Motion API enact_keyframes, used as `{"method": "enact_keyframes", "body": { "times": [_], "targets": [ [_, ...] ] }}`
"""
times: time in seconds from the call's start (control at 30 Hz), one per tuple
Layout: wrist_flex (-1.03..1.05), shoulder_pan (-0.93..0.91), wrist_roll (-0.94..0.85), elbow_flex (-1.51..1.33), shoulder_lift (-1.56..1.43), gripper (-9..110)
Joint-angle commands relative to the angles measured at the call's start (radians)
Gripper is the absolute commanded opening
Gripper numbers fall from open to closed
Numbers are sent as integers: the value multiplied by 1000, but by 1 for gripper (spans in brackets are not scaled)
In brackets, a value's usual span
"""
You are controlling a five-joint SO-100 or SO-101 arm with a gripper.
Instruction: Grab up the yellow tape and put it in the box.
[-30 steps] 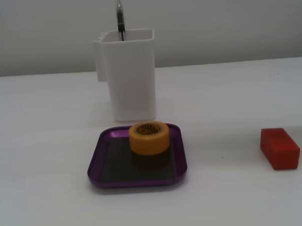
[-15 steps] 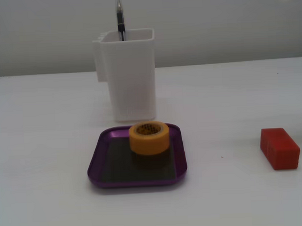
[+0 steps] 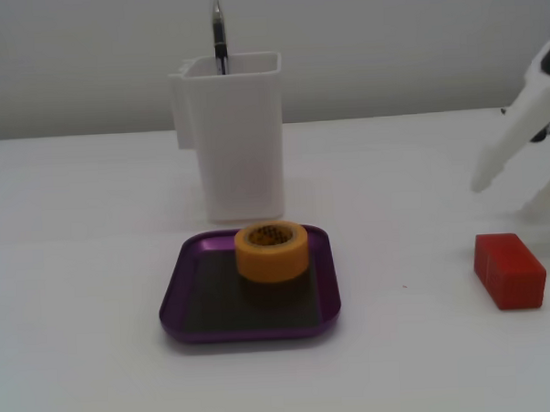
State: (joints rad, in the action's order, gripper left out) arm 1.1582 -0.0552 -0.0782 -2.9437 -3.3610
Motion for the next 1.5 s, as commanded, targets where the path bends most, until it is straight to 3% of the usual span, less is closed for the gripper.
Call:
{"method": "enact_keyframes", "body": {
  "times": [0.0,0.17,0.33,1.47],
  "targets": [
    [-18,-9,5,-37,-71,13],
    [-6,-9,5,-101,-69,13],
    [-6,-9,6,-121,-69,-1],
    [-18,-6,-2,-123,-69,0]
  ]
}}
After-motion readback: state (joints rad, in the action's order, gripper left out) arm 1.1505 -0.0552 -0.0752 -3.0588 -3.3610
